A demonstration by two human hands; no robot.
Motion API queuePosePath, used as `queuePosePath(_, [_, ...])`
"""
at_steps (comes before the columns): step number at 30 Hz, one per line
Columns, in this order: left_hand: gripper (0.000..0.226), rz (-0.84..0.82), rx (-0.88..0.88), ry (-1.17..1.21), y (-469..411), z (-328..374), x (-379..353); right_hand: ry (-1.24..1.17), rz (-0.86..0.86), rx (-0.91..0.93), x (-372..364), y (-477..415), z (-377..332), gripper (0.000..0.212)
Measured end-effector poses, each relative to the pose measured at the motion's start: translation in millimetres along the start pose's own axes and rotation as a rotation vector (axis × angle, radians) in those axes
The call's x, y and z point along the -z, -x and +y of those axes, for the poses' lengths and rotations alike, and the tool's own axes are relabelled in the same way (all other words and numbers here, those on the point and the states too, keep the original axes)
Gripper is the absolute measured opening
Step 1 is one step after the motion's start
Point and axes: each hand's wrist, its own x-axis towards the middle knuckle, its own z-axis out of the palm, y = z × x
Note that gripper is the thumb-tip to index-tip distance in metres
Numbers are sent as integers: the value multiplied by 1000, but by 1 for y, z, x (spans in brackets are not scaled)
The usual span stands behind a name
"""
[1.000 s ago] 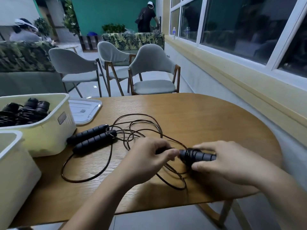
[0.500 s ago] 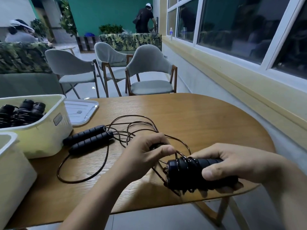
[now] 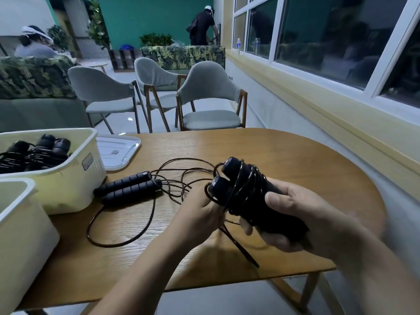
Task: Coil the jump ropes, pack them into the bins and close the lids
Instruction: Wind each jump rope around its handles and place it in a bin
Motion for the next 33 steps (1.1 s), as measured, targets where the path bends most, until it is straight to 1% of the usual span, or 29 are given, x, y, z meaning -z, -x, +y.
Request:
queuePosePath(2, [39, -31, -12, 20, 1, 0, 1, 3, 49, 34, -3, -3, 2, 70])
queuePosePath(5, [45, -29, -16, 23, 2, 2, 0, -6, 75, 100, -10, -6, 5, 71])
queuePosePath(8, [44, -71, -30, -141, 2, -4, -1, -70, 121, 229, -10, -3, 0, 66])
queuePosePath(10, [43, -90, -57, -280, 6, -5, -2, -75, 216, 278, -6, 2, -8, 59])
queuePosePath(13, [43, -105, -67, -415, 9, -1, -6, 49, 403, 263, 1, 6, -13, 42])
queuePosePath(16, [31, -95, -67, -480, 9, -1, -8, 198, 534, 233, 2, 2, -8, 34])
queuePosePath(18, [22, -92, -74, -497, 9, -2, -7, 281, 612, 211, 3, 1, -5, 36])
queuePosePath(20, [19, -88, -83, -501, 8, -3, -7, 390, 686, 181, 5, 3, -3, 41])
queuePosePath(23, [21, -81, -81, -486, 6, -3, -7, 602, 819, 138, 8, 6, 1, 53])
queuePosePath(25, [23, -86, -67, -477, 5, -3, -6, 716, 892, 143, 8, 6, 4, 56])
queuePosePath(28, [28, -106, -43, -477, 4, -2, -6, 840, 957, 156, 5, 1, 9, 62])
queuePosePath(30, [31, -134, -23, -466, 3, 0, -5, 913, 1017, 153, 5, -3, 11, 70])
queuePosePath(33, [34, -177, 22, -467, 3, 6, -4, 1051, 1059, 140, 7, -8, 16, 81])
